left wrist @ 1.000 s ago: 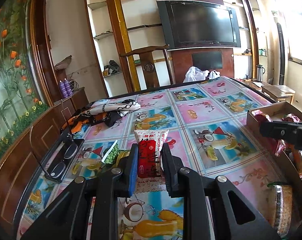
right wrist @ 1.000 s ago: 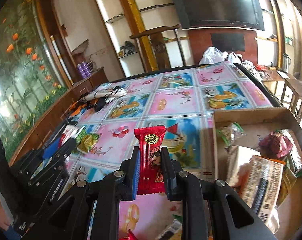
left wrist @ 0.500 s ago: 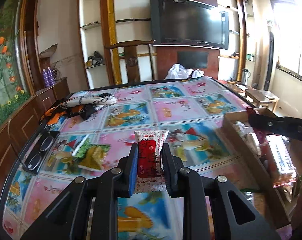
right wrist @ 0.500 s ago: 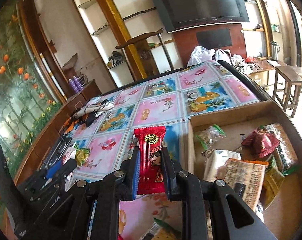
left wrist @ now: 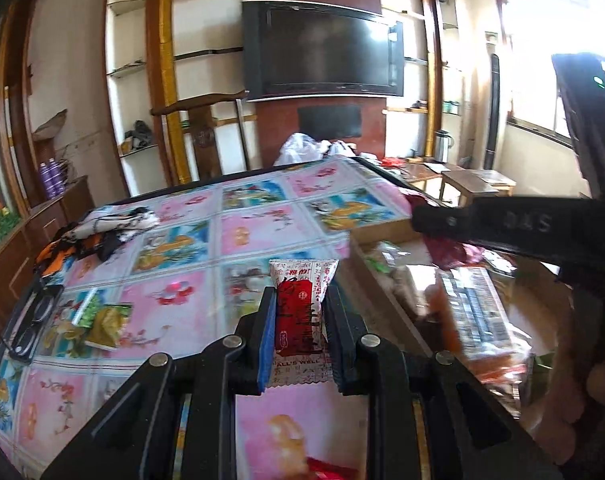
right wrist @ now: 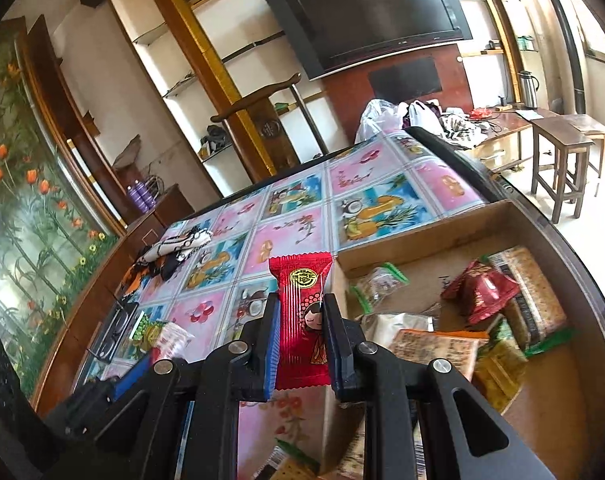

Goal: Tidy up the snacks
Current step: 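Carry the red-and-white packet and red candy over the cardboard box with both grippers, then lower the red-and-white packet and open the left gripper while the right gripper releases the red candy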

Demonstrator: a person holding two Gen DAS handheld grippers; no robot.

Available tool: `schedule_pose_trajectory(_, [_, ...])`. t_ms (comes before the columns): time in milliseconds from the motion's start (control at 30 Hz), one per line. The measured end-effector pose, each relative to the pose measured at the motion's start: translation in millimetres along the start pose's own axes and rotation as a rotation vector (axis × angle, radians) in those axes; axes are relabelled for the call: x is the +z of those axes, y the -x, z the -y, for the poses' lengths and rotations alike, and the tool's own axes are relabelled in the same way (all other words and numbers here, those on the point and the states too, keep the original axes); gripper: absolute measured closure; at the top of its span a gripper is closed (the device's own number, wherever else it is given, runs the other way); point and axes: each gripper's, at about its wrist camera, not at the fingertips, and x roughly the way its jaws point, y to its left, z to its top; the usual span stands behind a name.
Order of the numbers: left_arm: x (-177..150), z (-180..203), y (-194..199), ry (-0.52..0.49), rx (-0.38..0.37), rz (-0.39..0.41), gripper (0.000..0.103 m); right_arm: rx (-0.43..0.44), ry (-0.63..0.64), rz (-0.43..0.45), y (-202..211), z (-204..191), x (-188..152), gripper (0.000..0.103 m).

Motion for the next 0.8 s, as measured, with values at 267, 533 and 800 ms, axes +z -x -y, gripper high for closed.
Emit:
schedule_pose_trajectory(267, [-2,40,3,-0.031,-0.106,-0.013,0.081,-0.023,-0.072,0.021,14,32,3,0.082])
schedule_pose_trajectory(533, [-5,76,10,-0.069,-0.178,-0.004,0.081,-0.053,-0.151,0.076,42,68,-5,0.082])
schedule_pose_trajectory(800, [-4,102,1,-0.066,-0.255,-0.047,0.081,-0.115,-0.162,0.102,75,96,-23,0.082])
